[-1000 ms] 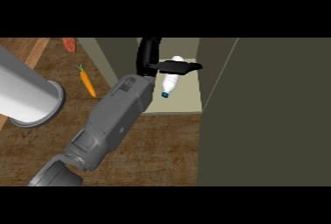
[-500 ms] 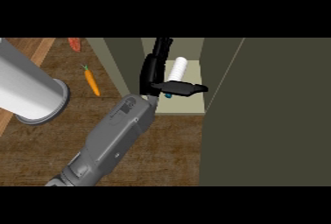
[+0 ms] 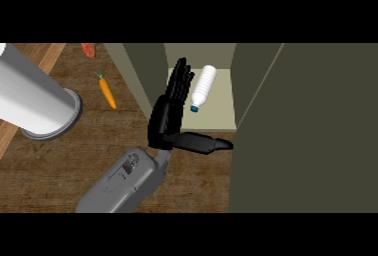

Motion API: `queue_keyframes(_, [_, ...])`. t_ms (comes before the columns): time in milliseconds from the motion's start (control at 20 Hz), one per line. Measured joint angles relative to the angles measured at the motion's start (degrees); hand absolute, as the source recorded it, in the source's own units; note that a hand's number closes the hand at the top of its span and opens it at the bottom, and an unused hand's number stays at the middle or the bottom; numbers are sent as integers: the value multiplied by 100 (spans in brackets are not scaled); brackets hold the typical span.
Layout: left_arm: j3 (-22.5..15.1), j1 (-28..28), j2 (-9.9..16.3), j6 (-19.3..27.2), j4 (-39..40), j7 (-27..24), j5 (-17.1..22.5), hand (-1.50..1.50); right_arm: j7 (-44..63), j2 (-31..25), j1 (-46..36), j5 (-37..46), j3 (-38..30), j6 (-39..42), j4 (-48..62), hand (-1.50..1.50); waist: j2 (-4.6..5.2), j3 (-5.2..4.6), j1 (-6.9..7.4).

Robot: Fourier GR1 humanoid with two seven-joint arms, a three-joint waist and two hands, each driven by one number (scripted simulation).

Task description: Pick up the bottled water, place it into the cabinet and close the cabinet

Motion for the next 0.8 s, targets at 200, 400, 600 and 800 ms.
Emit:
queue_keyframes(200, [-248, 729, 203, 111, -830, 93, -109, -150, 146, -180, -72, 27, 247, 175, -5, 150, 13, 0, -14])
queue_keyframes(400, [-402, 1446, 536, 80, -1546, 62, -156, -150, 312, -495, -73, 69, 565, 498, -14, 150, 16, -3, 2])
queue_keyframes(600, [-422, 2022, 875, 2, -2090, 6, -175, -150, 438, -684, -72, 121, 941, 706, -53, 150, 24, -6, -22])
queue_keyframes(800, [-471, 2558, 1122, 42, -2647, -26, -229, -150, 686, -739, -46, 184, 1518, 707, -100, 150, 24, -9, -32])
